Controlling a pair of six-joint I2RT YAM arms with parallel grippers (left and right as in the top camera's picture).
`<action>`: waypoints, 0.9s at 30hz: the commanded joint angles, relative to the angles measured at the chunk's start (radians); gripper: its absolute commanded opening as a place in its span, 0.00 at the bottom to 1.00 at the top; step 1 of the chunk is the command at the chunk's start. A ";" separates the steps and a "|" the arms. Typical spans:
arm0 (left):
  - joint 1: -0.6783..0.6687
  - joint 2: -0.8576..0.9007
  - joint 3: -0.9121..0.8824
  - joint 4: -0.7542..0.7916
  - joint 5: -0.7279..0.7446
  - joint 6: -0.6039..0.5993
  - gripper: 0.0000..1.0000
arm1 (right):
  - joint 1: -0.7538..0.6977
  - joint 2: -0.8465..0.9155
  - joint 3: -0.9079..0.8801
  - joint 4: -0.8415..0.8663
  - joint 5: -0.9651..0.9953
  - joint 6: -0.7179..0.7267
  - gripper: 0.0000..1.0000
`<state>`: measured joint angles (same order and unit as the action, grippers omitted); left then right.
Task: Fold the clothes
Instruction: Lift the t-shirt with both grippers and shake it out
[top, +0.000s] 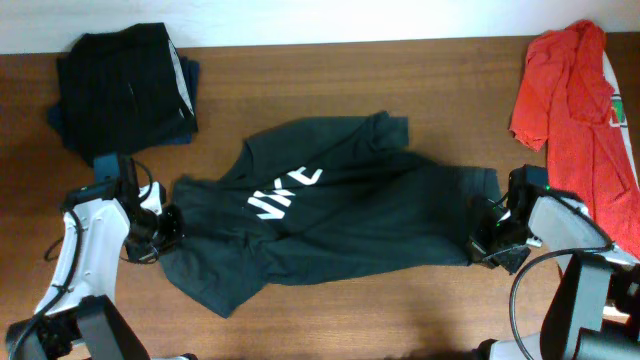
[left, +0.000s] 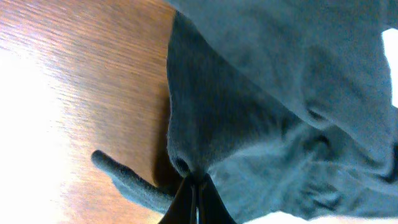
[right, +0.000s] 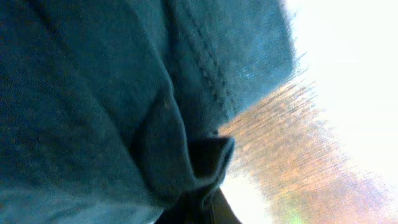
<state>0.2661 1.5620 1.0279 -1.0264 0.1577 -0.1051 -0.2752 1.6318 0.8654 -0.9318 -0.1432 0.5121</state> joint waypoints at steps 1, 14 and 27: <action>0.004 -0.106 0.122 -0.106 0.098 0.002 0.00 | -0.001 -0.012 0.269 -0.204 0.024 -0.063 0.04; 0.005 -0.432 1.399 -0.661 0.075 -0.002 0.00 | 0.000 -0.348 1.110 -0.767 0.006 -0.220 0.04; -0.079 0.581 1.481 -0.344 0.228 0.006 0.08 | 0.026 0.211 1.228 -0.508 -0.115 -0.251 0.11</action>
<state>0.2459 1.9919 2.5019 -1.4368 0.2672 -0.1078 -0.2668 1.7859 2.0888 -1.4761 -0.2455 0.2722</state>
